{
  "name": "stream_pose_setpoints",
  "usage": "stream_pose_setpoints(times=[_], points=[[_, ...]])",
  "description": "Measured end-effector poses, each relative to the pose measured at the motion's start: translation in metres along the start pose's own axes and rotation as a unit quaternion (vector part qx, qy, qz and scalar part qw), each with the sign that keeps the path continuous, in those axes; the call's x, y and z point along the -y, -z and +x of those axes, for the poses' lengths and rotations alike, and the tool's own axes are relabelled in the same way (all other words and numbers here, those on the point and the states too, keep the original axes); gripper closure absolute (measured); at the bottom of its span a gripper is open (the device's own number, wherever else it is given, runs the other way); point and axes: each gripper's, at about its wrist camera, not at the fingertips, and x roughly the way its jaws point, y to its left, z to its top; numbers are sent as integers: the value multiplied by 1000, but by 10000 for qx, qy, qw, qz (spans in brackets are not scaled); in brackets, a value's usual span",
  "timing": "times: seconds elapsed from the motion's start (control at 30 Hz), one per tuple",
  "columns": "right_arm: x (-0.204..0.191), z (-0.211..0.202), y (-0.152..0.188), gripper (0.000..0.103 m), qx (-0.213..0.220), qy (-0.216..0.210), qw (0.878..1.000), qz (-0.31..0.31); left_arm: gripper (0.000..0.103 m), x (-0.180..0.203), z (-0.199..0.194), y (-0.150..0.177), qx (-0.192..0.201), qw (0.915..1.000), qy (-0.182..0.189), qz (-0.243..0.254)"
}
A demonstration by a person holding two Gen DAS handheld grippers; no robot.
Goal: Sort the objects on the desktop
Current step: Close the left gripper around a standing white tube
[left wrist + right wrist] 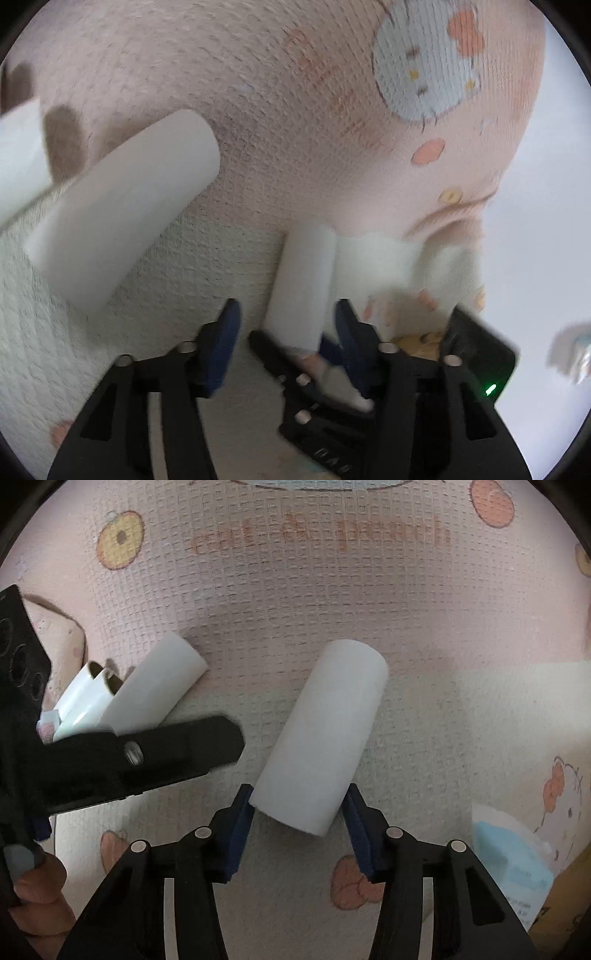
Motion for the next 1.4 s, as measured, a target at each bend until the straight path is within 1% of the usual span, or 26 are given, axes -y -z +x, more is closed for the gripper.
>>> stream_pose_setpoints(times=[0.03,0.07,0.2,0.37,0.5,0.63,0.73,0.83,0.93,1.03,1.1,1.13,1.17,1.2,1.23,1.27,1.33,1.4], points=[[-1,-1,2,57,-34,-21,10000,-12,31,-1,-1,1,64,9999,129,-93],[-2,-3,4,57,-42,-42,10000,-2,29,-2,-1,2,77,9996,206,-189],[-9,-15,17,57,-78,-228,9997,42,29,-11,-2,9,22,9983,264,-525],[-22,-28,41,57,-200,-277,9992,-203,29,-16,9,22,-461,9965,187,-672],[-29,-37,64,57,-293,-304,9986,-331,29,-16,3,41,-489,9964,33,-698],[-34,-44,85,57,-422,-544,9973,-258,29,-18,-10,54,-454,9970,-63,-631],[-42,-52,99,57,-459,-664,9961,-345,29,-24,-22,67,-414,9966,-79,-702],[-48,-62,115,57,-487,-731,9952,-422,29,-29,-26,82,-535,9963,-79,-674],[-50,-71,133,58,-481,-737,9949,-486,29,-27,-26,101,-737,9955,-102,-586],[-48,-80,149,59,-489,-840,9942,-460,29,-20,-28,118,-919,9952,-110,-315],[-45,-84,159,59,-518,-944,9933,-430,32,-17,-29,130,-1052,9942,-176,-134],[-44,-85,163,59,-536,-945,9932,-409,36,-17,-29,135,-1090,9936,-272,-84],[-43,-86,167,59,-550,-934,9934,-378,41,-17,-28,137,-1097,9932,-379,-52],[-40,-87,170,59,-561,-959,9934,-299,52,-17,-26,139,-1112,9923,-545,22],[-38,-88,172,59,-548,-968,9936,-178,54,-17,-24,139,-1133,9920,-547,62],[-35,-90,173,59,-506,-951,9942,-63,56,-17,-22,138,-1156,9922,-463,19],[-32,-92,172,59,-445,-874,9951,115,56,-18,-20,139,-1178,9922,-408,-45],[-31,-95,168,59,-448,-819,9955,183,56,-15,-18,140,-1228,9916,-404,33]])
